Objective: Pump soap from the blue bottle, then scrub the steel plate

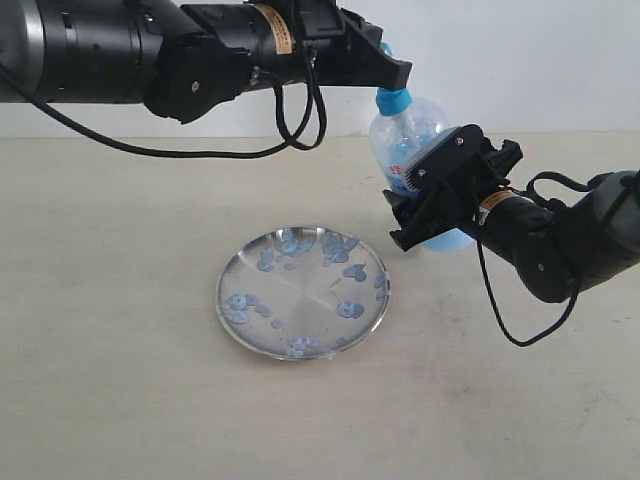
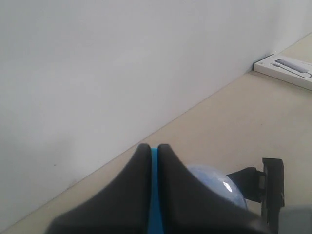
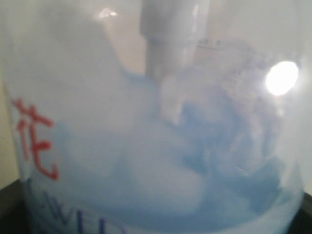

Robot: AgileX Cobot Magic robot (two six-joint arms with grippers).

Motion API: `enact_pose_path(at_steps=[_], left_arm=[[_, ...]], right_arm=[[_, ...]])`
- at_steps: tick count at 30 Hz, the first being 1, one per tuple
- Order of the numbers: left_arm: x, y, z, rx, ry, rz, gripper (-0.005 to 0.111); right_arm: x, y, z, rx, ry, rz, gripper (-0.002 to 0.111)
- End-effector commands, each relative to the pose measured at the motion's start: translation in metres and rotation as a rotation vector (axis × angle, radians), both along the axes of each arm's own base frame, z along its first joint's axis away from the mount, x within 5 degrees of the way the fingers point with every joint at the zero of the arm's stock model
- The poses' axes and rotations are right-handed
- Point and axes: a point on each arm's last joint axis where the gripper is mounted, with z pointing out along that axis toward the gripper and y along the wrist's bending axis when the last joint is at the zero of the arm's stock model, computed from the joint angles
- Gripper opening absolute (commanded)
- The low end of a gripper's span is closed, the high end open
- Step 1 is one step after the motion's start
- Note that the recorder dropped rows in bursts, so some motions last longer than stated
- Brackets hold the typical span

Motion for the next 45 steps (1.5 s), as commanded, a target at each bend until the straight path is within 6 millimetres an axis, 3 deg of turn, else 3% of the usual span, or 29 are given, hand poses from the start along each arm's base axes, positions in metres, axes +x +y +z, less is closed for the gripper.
enact_pose_path(at_steps=[1, 10, 20, 34, 45], left_arm=[[0.003, -0.005, -0.014, 0.031, -0.011, -0.026, 0.004], [0.005, -0.008, -0.004, -0.007, -0.050, -0.035, 0.004], [0.006, -0.008, -0.006, 0.002, -0.030, -0.026, 0.004], [0.006, -0.007, -0.038, 0.004, 0.122, 0.015, 0.004], [-0.010, -0.013, -0.063, 0.046, 0.176, -0.020, 0.004]], right_arm=[[-0.003, 0.000, -0.010, -0.014, 0.066, 0.010, 0.000], [-0.003, 0.000, -0.010, -0.014, 0.066, 0.010, 0.000], [-0.004, 0.000, -0.011, -0.011, 0.072, 0.008, 0.000], [-0.004, 0.000, -0.011, -0.008, 0.072, 0.007, 0.000], [-0.004, 0.000, -0.011, -0.008, 0.072, 0.007, 0.000]])
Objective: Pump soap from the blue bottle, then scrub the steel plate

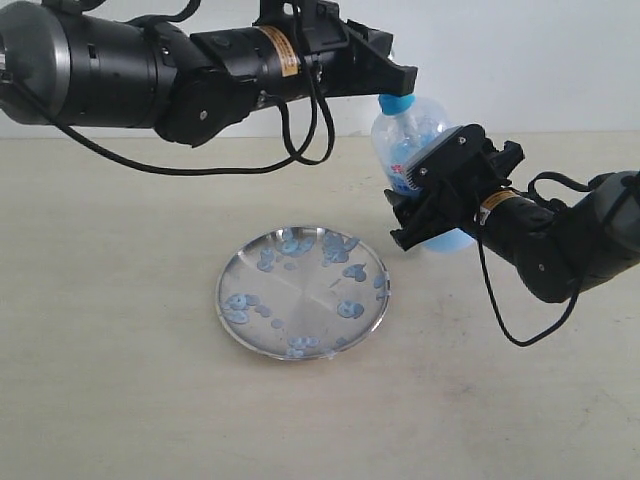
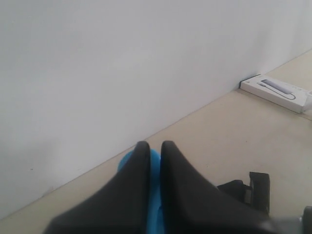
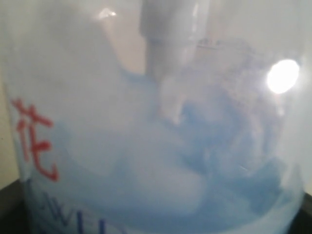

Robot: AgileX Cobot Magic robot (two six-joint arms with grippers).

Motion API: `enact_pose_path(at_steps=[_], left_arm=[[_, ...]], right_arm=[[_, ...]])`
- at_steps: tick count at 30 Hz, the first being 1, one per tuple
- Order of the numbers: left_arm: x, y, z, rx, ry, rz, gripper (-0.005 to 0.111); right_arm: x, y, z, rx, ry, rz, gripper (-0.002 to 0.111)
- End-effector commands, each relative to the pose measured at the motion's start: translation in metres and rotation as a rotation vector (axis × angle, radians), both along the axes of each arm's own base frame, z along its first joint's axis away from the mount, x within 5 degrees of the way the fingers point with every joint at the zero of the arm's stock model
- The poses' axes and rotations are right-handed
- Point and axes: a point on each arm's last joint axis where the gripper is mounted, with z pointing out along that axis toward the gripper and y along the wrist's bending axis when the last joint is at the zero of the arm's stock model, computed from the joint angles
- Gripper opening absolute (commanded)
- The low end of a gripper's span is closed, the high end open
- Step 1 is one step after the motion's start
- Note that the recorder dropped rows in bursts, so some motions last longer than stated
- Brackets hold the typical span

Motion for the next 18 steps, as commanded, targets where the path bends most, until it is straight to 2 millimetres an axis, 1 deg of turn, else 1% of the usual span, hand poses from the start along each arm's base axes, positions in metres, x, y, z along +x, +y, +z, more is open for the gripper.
enact_pose_path(at_steps=[1, 5, 8, 15, 18], left_arm=[[-0.014, -0.010, -0.044, 0.151, 0.131, -0.021, 0.004], [-0.018, -0.019, -0.056, 0.175, 0.144, -0.047, 0.004], [-0.018, -0.019, -0.062, 0.185, 0.162, -0.042, 0.004], [-0.018, -0.017, -0.064, 0.202, 0.180, -0.033, 0.004], [-0.018, -0.018, -0.072, 0.213, 0.192, -0.034, 0.004]], right_arm=[[-0.004, 0.000, -0.011, -0.024, 0.068, 0.016, 0.000], [-0.004, 0.000, -0.011, -0.024, 0.068, 0.016, 0.000], [-0.004, 0.000, -0.011, -0.024, 0.068, 0.016, 0.000], [-0.004, 0.000, -0.010, -0.024, 0.066, 0.016, 0.000], [-0.004, 0.001, -0.010, -0.025, 0.066, 0.017, 0.000]])
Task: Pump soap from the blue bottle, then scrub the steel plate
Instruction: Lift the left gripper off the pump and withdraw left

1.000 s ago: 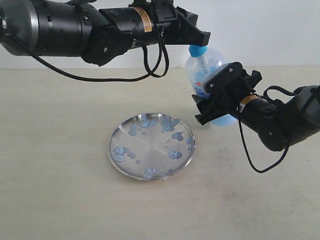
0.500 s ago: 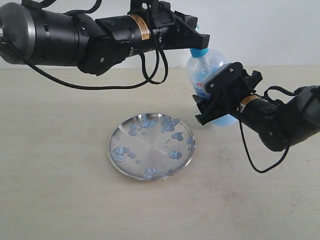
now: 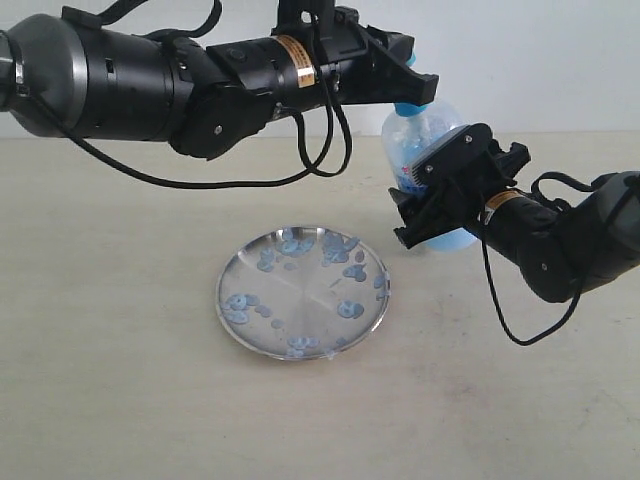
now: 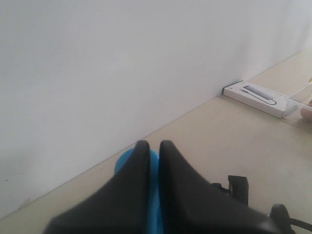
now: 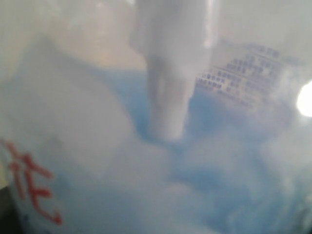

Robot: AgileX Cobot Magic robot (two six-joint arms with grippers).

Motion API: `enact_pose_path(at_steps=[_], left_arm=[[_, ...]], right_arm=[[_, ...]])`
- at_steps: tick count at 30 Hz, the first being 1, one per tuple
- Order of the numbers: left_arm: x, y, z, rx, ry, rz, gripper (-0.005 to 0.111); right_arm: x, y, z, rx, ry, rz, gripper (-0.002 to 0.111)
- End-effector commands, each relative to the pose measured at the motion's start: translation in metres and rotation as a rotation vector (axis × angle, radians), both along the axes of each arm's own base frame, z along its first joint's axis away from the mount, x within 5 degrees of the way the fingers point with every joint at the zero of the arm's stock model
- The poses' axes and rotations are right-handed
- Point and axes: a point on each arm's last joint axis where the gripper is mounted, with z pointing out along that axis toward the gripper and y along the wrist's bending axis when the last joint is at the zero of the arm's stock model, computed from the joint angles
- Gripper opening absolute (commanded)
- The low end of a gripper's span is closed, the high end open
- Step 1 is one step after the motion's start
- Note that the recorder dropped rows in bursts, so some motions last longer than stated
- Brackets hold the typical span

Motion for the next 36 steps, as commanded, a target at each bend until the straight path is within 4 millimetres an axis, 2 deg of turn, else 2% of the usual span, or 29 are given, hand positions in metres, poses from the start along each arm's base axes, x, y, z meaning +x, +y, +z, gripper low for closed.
enact_pose_path(at_steps=[1, 6, 11, 14, 20, 26, 29, 32, 34, 36], left_arm=[[-0.009, -0.003, -0.064, 0.235, 0.193, 0.012, 0.004], [-0.008, -0.005, -0.063, 0.203, 0.170, -0.001, 0.004], [-0.010, -0.011, -0.016, -0.027, -0.012, -0.056, 0.004], [-0.011, -0.006, 0.009, -0.120, -0.072, -0.007, 0.004], [-0.019, 0.010, 0.048, -0.123, -0.198, 0.059, 0.004], [-0.044, 0.035, 0.067, -0.142, -0.241, 0.088, 0.004], [-0.059, 0.056, 0.073, -0.167, -0.282, 0.158, 0.004], [-0.078, 0.087, 0.081, -0.220, -0.322, 0.283, 0.004], [-0.091, 0.107, 0.080, -0.202, -0.329, 0.362, 0.004], [-0.106, 0.127, 0.079, -0.173, -0.323, 0.423, 0.004]], right_arm=[[-0.004, 0.004, -0.011, -0.040, 0.063, 0.041, 0.000], [-0.004, 0.004, -0.011, -0.040, 0.063, 0.041, 0.000], [-0.004, 0.004, -0.010, -0.003, 0.071, 0.030, 0.000], [-0.004, 0.004, -0.010, 0.059, 0.087, 0.012, 0.000], [-0.004, 0.004, -0.010, 0.083, 0.093, 0.003, 0.000], [-0.004, 0.004, -0.008, 0.090, 0.071, 0.004, 0.003], [-0.003, 0.005, -0.007, 0.094, 0.059, 0.005, 0.024], [-0.003, 0.005, -0.006, 0.097, 0.050, 0.004, 0.069], [-0.002, 0.005, -0.004, 0.113, 0.023, 0.002, 0.102], [-0.002, 0.005, -0.002, 0.139, 0.011, 0.000, 0.104]])
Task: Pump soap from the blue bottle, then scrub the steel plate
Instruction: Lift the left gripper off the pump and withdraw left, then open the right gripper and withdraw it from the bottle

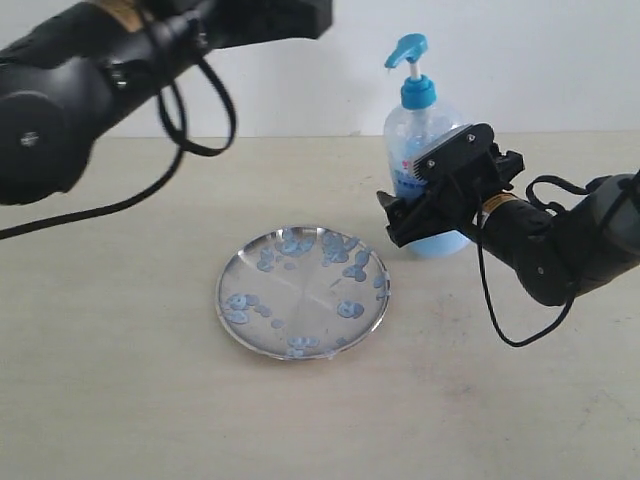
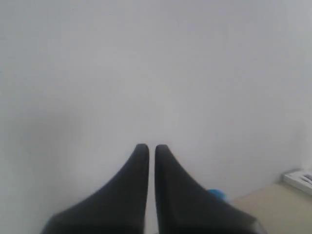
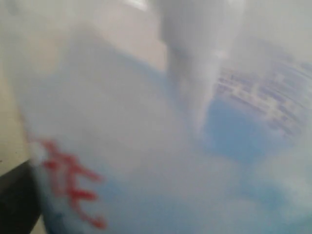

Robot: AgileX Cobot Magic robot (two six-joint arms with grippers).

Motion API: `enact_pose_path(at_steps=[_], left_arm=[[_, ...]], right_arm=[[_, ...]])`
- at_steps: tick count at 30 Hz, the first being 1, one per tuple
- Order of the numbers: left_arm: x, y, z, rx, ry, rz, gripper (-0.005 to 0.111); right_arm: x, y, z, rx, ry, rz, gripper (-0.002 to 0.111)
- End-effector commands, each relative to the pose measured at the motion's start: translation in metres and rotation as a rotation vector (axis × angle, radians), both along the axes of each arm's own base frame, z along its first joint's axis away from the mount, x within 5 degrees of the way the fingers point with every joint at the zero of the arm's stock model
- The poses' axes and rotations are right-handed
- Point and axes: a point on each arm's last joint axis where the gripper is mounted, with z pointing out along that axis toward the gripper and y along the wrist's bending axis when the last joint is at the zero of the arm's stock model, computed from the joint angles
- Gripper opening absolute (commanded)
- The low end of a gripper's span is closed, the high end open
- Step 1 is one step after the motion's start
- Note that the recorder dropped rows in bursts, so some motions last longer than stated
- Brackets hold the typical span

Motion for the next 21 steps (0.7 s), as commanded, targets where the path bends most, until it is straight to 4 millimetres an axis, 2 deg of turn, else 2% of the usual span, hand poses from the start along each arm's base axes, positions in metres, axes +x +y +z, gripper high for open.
enact_pose_path(at_steps=[1, 7, 10, 16, 19, 21], left_arm=[[-0.031, 0.046, 0.002, -0.005, 0.004, 0.171, 0.004], [-0.072, 0.090, -0.003, 0.063, -0.004, 0.255, 0.004], [-0.089, 0.109, -0.004, 0.088, 0.000, 0.312, 0.004], [-0.120, 0.152, 0.003, 0.125, 0.011, 0.466, 0.004], [-0.137, 0.171, 0.009, 0.082, 0.041, 0.518, 0.004], [-0.147, 0.182, 0.011, 0.029, 0.073, 0.533, 0.004]], right_arm=[[-0.002, 0.002, 0.000, 0.045, -0.008, 0.005, 0.104], [-0.001, 0.002, 0.000, 0.113, 0.004, -0.011, 0.104], [-0.001, 0.002, 0.008, 0.114, -0.008, -0.011, 0.104], [-0.007, -0.001, 0.062, 0.098, -0.007, -0.025, 0.104], [-0.020, -0.005, 0.096, 0.092, 0.085, -0.056, 0.104], [-0.029, -0.008, 0.110, 0.071, 0.132, -0.071, 0.104]])
